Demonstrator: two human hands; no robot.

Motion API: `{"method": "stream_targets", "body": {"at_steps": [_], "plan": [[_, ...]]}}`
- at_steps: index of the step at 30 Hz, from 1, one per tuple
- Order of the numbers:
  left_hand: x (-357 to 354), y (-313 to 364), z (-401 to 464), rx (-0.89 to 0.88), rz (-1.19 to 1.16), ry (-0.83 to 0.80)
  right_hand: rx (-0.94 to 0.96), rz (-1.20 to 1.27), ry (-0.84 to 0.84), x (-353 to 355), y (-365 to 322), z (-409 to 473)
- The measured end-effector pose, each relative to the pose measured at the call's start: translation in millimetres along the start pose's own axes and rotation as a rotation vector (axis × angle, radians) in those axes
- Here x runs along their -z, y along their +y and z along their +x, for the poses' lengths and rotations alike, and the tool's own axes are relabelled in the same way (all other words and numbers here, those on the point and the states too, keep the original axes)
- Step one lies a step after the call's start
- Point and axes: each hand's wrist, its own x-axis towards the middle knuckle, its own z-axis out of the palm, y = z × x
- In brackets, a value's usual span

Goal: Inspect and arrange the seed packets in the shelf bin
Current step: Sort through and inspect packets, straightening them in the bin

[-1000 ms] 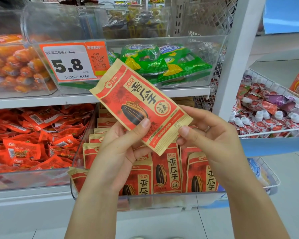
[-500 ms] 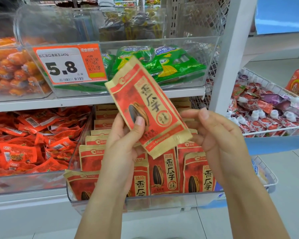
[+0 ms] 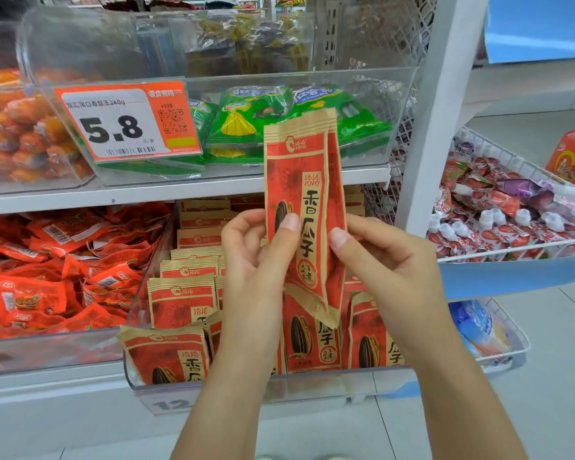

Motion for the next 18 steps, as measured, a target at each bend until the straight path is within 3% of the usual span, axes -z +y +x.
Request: {"method": "stream_targets", "body": {"at_steps": [6, 9, 14, 18], "plan": [[-1.7, -2.9, -5.2, 0.103, 0.089, -0.102, 0.015, -0.111, -0.017, -4.9, 2.3, -0.8], [1.7, 0.0, -3.3, 0.151, 0.114, -0.15, -0.009, -0.068, -0.056, -2.0, 5.5, 1.9], [5.9, 5.3, -4.4, 0.193, 0.242, -0.312, -0.097, 0.033, 0.051, 2.8, 7.2, 5.2], [3.7, 5.8, -7.2, 0.215, 0.285, -0.337, -0.164, 0.078, 0.063, 6.3, 4.5, 7.3]]}}
